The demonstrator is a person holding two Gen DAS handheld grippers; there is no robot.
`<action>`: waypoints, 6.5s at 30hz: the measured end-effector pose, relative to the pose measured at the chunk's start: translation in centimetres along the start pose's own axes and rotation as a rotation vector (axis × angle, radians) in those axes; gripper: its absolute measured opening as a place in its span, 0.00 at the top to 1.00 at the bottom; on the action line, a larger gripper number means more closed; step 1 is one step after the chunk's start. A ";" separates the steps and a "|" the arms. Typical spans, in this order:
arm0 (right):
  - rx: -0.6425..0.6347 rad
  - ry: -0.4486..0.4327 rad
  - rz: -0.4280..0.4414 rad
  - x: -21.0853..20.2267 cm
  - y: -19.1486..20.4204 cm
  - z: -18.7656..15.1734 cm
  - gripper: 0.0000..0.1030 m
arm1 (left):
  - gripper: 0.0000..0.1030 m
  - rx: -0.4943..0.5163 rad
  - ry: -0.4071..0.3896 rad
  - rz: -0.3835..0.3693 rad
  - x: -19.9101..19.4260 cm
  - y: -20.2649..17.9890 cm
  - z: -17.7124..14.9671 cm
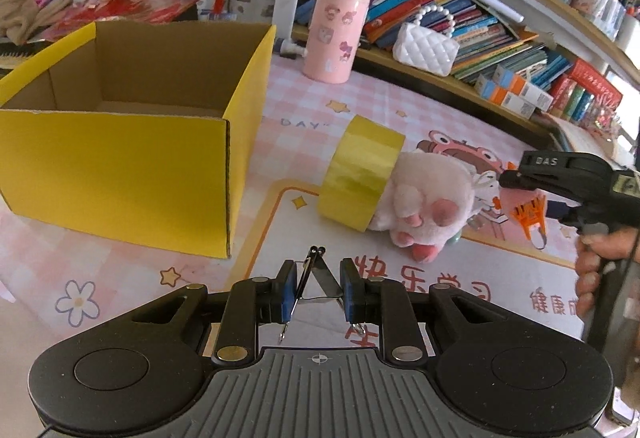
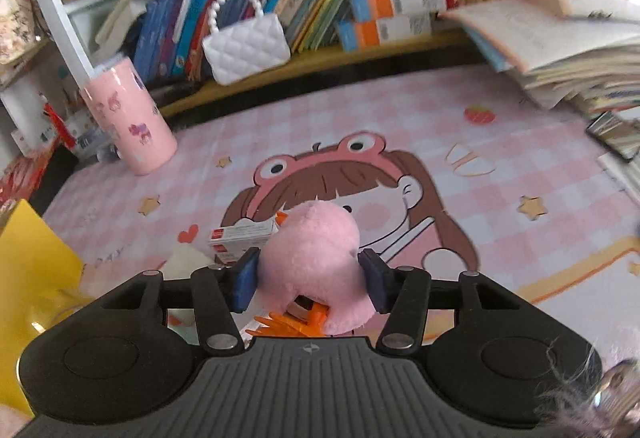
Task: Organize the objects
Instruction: 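Grasp the black binder clip with the left tool while the right tool grasps the pink plush bird, then carry the binder clip with the left tool while the right tool carries the pink bird over the box, then open the left tool releasing the clip into the box while the right tool releases the bird, then withdraw both open tools from the box toward the pink pig and tape roll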
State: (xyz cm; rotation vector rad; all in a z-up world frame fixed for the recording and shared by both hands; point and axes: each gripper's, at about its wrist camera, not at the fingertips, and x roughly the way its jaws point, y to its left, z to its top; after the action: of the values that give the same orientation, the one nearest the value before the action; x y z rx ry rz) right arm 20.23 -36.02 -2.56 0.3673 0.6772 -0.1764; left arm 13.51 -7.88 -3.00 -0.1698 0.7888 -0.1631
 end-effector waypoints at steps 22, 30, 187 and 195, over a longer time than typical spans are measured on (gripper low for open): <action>-0.247 0.078 0.084 -13.0 11.0 -13.5 0.50 | 0.79 0.002 -0.032 -0.082 -6.2 6.9 -2.8; -0.318 0.100 0.160 -14.7 16.2 -16.8 0.50 | 0.79 -0.035 -0.057 -0.030 -9.5 11.7 -3.8; -0.543 0.022 0.119 -16.5 25.9 -22.0 0.31 | 0.10 0.011 -0.137 0.146 -14.1 19.8 -4.6; -0.509 0.018 0.085 -17.6 24.3 -22.7 0.31 | 0.10 0.030 -0.123 0.119 -14.5 19.1 -5.5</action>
State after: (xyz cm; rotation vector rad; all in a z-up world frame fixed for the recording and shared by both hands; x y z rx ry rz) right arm 0.31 -4.10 -0.91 -0.0912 0.6971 0.0819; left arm 1.08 13.24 -0.87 -0.1032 0.6712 -0.0513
